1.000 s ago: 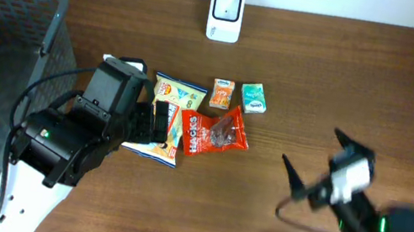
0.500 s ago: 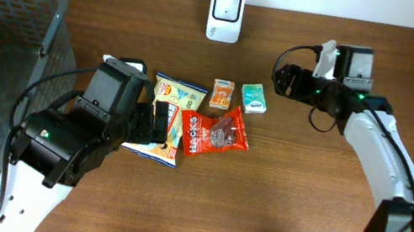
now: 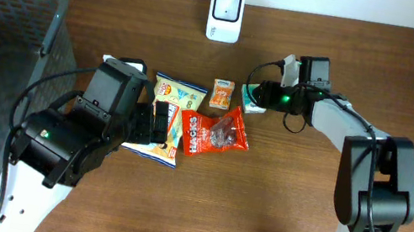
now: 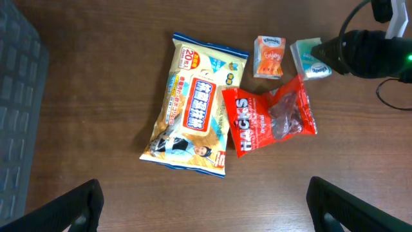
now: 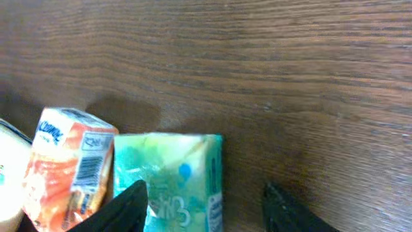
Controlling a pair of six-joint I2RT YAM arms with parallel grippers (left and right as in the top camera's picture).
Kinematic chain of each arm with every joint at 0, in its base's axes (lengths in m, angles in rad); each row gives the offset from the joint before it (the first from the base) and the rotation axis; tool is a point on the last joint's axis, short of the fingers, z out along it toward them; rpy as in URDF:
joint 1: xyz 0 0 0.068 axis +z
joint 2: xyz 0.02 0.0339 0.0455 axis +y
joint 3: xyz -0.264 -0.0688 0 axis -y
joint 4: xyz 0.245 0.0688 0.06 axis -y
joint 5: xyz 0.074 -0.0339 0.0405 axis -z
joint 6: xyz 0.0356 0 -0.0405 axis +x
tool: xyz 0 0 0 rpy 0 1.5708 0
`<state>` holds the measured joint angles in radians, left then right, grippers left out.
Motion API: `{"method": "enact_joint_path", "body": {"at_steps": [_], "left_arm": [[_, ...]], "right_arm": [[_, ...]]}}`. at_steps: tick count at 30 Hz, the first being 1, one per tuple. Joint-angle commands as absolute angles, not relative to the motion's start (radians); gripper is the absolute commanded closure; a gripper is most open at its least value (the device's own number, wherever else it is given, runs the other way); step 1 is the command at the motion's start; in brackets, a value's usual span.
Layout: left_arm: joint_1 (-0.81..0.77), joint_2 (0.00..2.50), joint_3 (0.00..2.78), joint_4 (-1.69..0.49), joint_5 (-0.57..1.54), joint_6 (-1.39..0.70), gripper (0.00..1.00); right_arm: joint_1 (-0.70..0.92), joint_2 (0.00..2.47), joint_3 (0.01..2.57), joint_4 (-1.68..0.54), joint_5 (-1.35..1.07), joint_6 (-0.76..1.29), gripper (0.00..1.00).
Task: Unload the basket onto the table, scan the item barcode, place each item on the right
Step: 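Reach right gripper to the green tissue pack and grasp it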
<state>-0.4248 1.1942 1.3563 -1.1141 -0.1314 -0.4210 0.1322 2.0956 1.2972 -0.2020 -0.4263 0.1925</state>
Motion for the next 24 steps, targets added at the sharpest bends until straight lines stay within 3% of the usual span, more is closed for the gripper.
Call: {"method": "enact_joint_path", "body": {"at_steps": [1, 4, 6, 7, 9, 11, 14, 20, 21, 24], "left_arm": [[-0.422, 1.192, 1.356, -1.113, -0.136, -0.433, 0.01], [-0.422, 1.192, 1.356, -1.113, -0.136, -0.433, 0.01], [-0.422, 1.192, 1.356, -1.113, -0.136, -0.433, 0.01], [-0.422, 1.192, 1.356, -1.113, -0.136, -0.433, 0.01], [-0.422, 1.192, 1.356, -1.114, -0.136, -0.433, 0.01], [-0.422, 1.192, 1.356, -1.114, -0.136, -0.433, 0.01], [-0.422, 1.192, 1.356, -1.113, -0.136, -0.433, 0.01], [-0.422, 1.192, 1.356, -1.114, -0.136, -0.433, 0.01], [-0.422, 1.192, 1.356, -1.114, -0.136, -0.433, 0.01], [-0.422, 1.192, 1.356, -1.114, -0.136, -0.433, 0.01]], "right_arm": [[0.160, 2.135, 1.293, -0.228, -0.488, 0.227, 0.49], [0.189, 2.135, 1.293, -0.244, -0.472, 0.227, 0.50], [0.187, 2.135, 1.293, -0.257, -0.433, 0.271, 0.72], [0.170, 2.134, 1.295, -0.256, -0.476, 0.335, 0.96], [0.134, 2.131, 1.303, -0.242, -0.657, 0.350, 0.96], [0.018, 2.127, 1.330, -0.241, -1.127, 0.350, 0.96], [-0.080, 2.127, 1.330, -0.299, -1.553, 0.278, 0.96], [-0.031, 2.127, 1.330, -0.278, -1.541, 0.266, 0.96], [-0.031, 2.127, 1.330, -0.277, -1.465, 0.267, 0.96], [-0.037, 2.127, 1.330, -0.453, -0.825, 0.329, 0.96]]}}
